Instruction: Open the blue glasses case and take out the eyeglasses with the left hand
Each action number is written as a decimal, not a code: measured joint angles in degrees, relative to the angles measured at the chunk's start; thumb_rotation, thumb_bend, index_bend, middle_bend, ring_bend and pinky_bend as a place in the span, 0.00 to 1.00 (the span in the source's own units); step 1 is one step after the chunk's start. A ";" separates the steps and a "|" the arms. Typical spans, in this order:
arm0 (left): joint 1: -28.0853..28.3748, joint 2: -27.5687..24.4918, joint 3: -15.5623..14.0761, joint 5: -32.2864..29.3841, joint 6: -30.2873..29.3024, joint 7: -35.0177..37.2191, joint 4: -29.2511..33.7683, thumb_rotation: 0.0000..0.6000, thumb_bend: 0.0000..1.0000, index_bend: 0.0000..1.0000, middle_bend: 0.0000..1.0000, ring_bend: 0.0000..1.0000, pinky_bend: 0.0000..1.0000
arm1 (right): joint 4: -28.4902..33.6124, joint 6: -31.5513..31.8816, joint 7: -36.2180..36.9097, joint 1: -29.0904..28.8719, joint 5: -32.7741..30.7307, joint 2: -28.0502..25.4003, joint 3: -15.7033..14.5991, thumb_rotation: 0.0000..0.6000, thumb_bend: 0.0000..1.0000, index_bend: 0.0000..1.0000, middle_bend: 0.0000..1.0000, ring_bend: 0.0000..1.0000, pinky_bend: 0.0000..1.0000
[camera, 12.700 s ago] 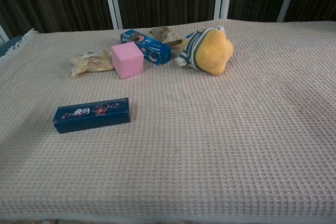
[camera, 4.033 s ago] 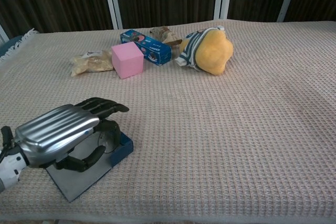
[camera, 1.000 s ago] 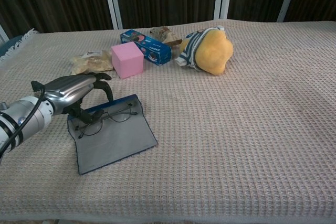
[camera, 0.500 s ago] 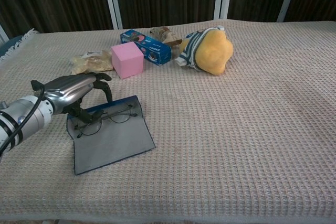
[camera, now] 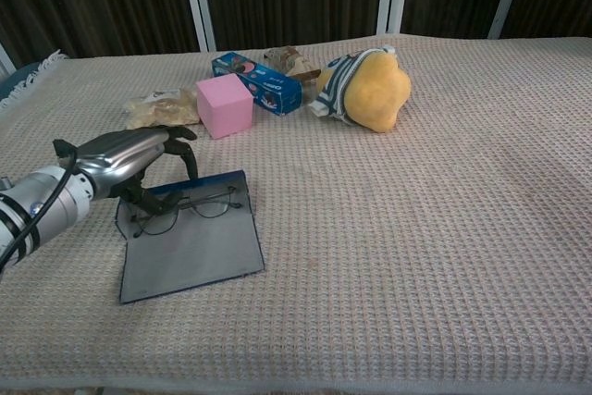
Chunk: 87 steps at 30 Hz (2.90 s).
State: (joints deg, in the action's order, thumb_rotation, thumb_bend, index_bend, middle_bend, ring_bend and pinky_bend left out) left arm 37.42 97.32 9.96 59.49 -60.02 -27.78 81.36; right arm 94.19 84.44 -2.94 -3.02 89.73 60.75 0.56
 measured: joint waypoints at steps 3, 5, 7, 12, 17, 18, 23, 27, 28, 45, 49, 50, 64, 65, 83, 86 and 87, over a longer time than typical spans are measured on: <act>-0.08 0.08 0.00 0.56 -0.38 0.82 -0.10 1.00 0.43 0.45 0.07 0.00 0.05 | 0.01 0.05 -0.03 0.03 0.05 0.00 -0.04 1.00 0.19 0.00 0.00 0.00 0.00; -0.17 0.18 0.01 1.06 -0.69 1.57 -0.24 1.00 0.43 0.46 0.07 0.00 0.05 | -0.02 0.07 0.00 0.04 0.06 0.00 -0.04 1.00 0.19 0.00 0.00 0.00 0.00; -0.27 0.25 0.04 1.50 -0.94 2.32 -0.38 1.00 0.43 0.46 0.07 0.00 0.05 | -0.03 0.13 -0.01 0.07 0.07 0.01 -0.04 1.00 0.19 0.00 0.00 0.00 0.00; -0.59 0.46 0.16 2.79 -1.56 4.80 -0.95 1.00 0.43 0.46 0.07 0.00 0.05 | 0.03 0.05 -0.18 0.02 0.05 0.04 -0.04 1.00 0.19 0.00 0.00 0.00 0.00; -1.00 0.82 0.36 4.39 -2.45 7.67 -1.77 1.00 0.43 0.46 0.07 0.00 0.04 | 0.02 0.00 -0.35 0.01 -0.02 0.11 -0.03 1.00 0.19 0.00 0.00 0.00 0.00; -1.11 0.93 0.45 4.84 -2.75 8.51 -2.00 1.00 0.43 0.46 0.07 0.00 0.04 | 0.03 -0.02 -0.39 0.01 -0.06 0.13 -0.02 1.00 0.19 0.00 0.00 0.00 0.00; -1.66 1.55 0.85 6.89 -4.25 12.19 -3.20 1.00 0.43 0.45 0.07 0.00 0.04 | 0.05 -0.15 -0.66 -0.04 -0.12 0.22 -0.03 1.00 0.19 0.00 0.00 0.00 0.00; -2.15 2.02 1.21 8.06 -5.07 15.09 -4.20 1.00 0.43 0.45 0.07 0.00 0.04 | 0.13 -0.24 -0.88 -0.10 -0.22 0.28 0.02 1.00 0.19 0.00 0.00 0.00 0.00; -2.24 2.12 1.30 8.24 -5.20 15.64 -4.41 1.00 0.43 0.45 0.07 0.00 0.04 | 0.14 -0.24 -0.92 -0.10 -0.24 0.29 0.03 1.00 0.19 0.00 0.00 0.00 0.00; -2.58 2.80 2.78 9.11 -5.15 19.22 -6.61 1.00 0.43 0.45 0.07 0.00 0.04 | 0.18 -0.24 -1.05 -0.13 -0.28 0.30 0.05 1.00 0.19 0.00 0.00 0.00 0.00; -1.96 2.99 3.42 8.58 -4.33 18.84 -7.30 1.00 0.43 0.45 0.07 0.00 0.04 | 0.18 -0.17 -0.83 -0.11 -0.25 0.23 0.06 1.00 0.19 0.00 0.00 0.00 0.00; -1.77 3.02 3.68 8.43 -4.16 18.78 -7.43 1.00 0.43 0.45 0.07 0.00 0.04 | 0.18 -0.17 -0.79 -0.11 -0.26 0.21 0.06 1.00 0.19 0.00 0.00 0.00 0.00; 2.04 3.84 9.05 3.03 -0.57 17.55 -14.05 1.00 0.43 0.43 0.07 0.00 0.04 | 0.13 -0.43 -0.34 -0.18 -0.80 -0.11 0.23 1.00 0.19 0.00 0.00 0.00 0.00; 2.23 3.94 9.23 2.58 -0.14 17.55 -14.84 1.00 0.43 0.42 0.07 0.00 0.04 | 0.13 -0.50 -0.38 -0.19 -0.85 -0.09 0.23 1.00 0.19 0.00 0.00 0.00 0.00; 3.19 -0.46 7.84 -4.15 9.68 14.70 -15.16 0.99 0.42 0.00 0.00 0.00 0.03 | 0.31 -0.43 -0.77 -0.08 -0.96 -0.09 0.17 1.00 0.19 0.00 0.00 0.00 0.00; 1.46 -3.89 6.46 -1.08 6.76 14.89 -9.46 1.00 0.42 0.00 0.00 0.00 0.02 | 0.20 -0.46 -0.82 -0.10 -1.07 -0.02 0.25 1.00 0.19 0.00 0.00 0.00 0.00; 0.42 -5.74 5.55 0.78 5.23 15.02 -6.58 1.00 0.42 0.00 0.00 0.00 0.01 | 0.20 -0.49 -0.95 -0.11 -1.08 0.04 0.24 1.00 0.19 0.00 0.00 0.00 0.00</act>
State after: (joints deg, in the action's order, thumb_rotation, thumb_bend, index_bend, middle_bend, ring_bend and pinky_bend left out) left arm 37.84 91.58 15.51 60.26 -54.79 -12.77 74.79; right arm 94.39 83.94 -3.89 -3.13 88.64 60.80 0.79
